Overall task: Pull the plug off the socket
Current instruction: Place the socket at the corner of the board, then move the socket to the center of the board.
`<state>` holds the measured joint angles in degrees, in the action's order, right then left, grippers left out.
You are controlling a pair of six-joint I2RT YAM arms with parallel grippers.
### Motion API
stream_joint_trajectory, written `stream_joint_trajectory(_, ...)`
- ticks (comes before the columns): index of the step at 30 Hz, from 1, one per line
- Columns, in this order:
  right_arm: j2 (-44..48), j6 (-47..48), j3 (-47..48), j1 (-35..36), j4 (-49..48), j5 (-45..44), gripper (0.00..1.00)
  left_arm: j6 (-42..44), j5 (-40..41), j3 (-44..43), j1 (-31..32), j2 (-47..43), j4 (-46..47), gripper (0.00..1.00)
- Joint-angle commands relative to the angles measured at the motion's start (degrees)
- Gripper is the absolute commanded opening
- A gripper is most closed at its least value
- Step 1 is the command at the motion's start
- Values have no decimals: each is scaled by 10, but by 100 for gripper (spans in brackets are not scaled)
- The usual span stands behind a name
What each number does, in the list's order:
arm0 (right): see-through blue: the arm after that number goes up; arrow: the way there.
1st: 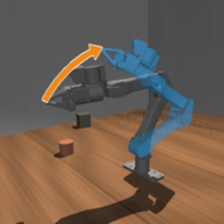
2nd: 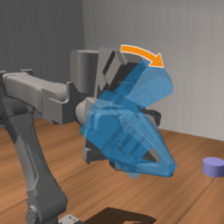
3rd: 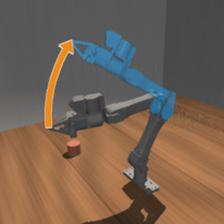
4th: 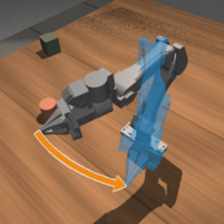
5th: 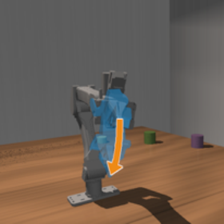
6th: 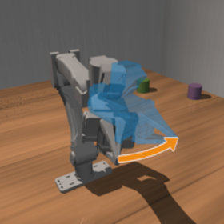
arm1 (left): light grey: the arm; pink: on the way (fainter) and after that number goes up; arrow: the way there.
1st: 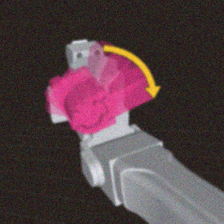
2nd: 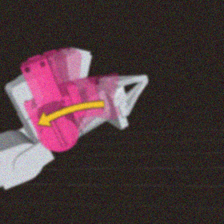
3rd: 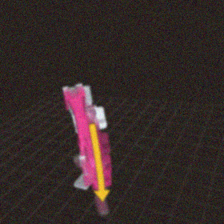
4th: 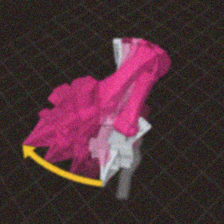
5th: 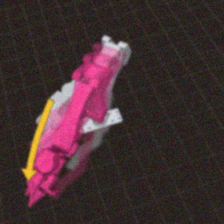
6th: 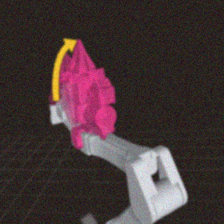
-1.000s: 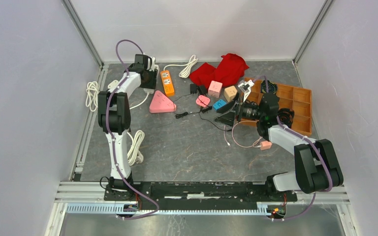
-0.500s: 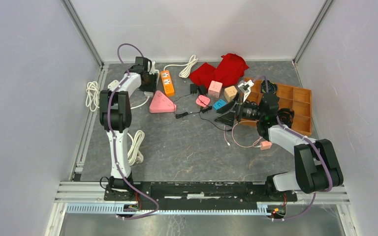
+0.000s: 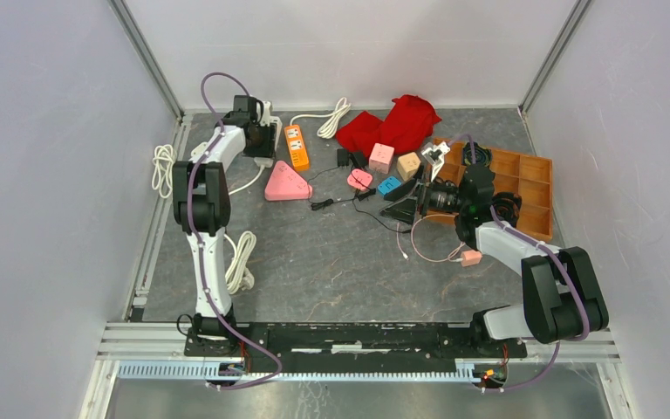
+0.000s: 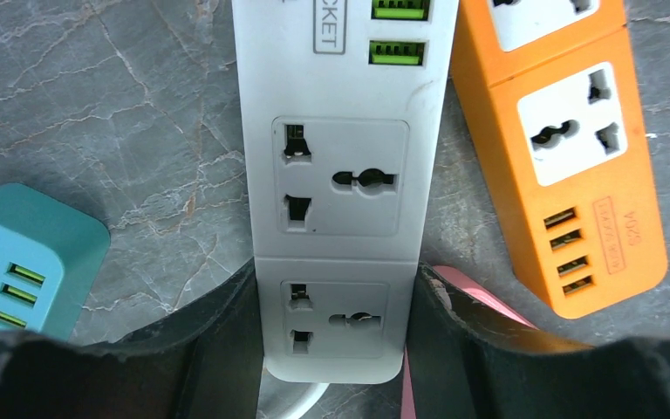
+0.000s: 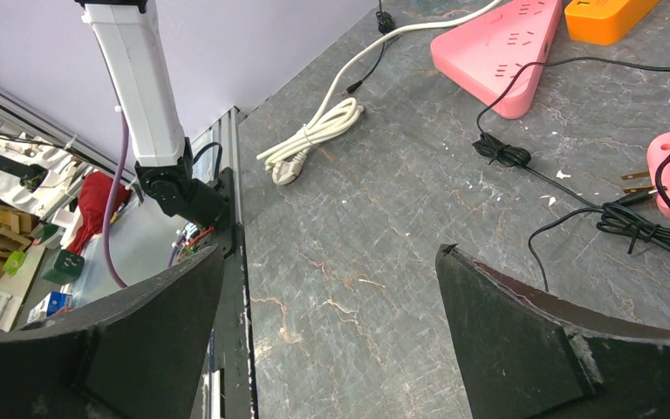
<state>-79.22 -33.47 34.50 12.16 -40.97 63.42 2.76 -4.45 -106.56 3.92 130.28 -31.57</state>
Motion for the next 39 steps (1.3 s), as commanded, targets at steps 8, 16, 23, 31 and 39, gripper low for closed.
stream_joint_trajectory(8, 13, 10, 26, -2, -6, 6, 98, -22, -23, -23, -5, -59, -1, 65)
stream_joint_trajectory(16, 16, 9, 27, -4, -6, 7, 98, -22, -18, -20, -8, -72, -3, 78)
stream_joint_trajectory(23, 19, 8, 28, -4, -6, 9, 98, -17, 1, 59, -20, -155, 76, 78)
stream_joint_trajectory(31, 25, 6, 27, -4, -9, 10, 98, 6, 42, 177, -34, -263, 184, 78)
stream_joint_trajectory(39, 28, 4, 26, -5, -10, 10, 98, -24, 14, 317, -105, -349, 303, 82)
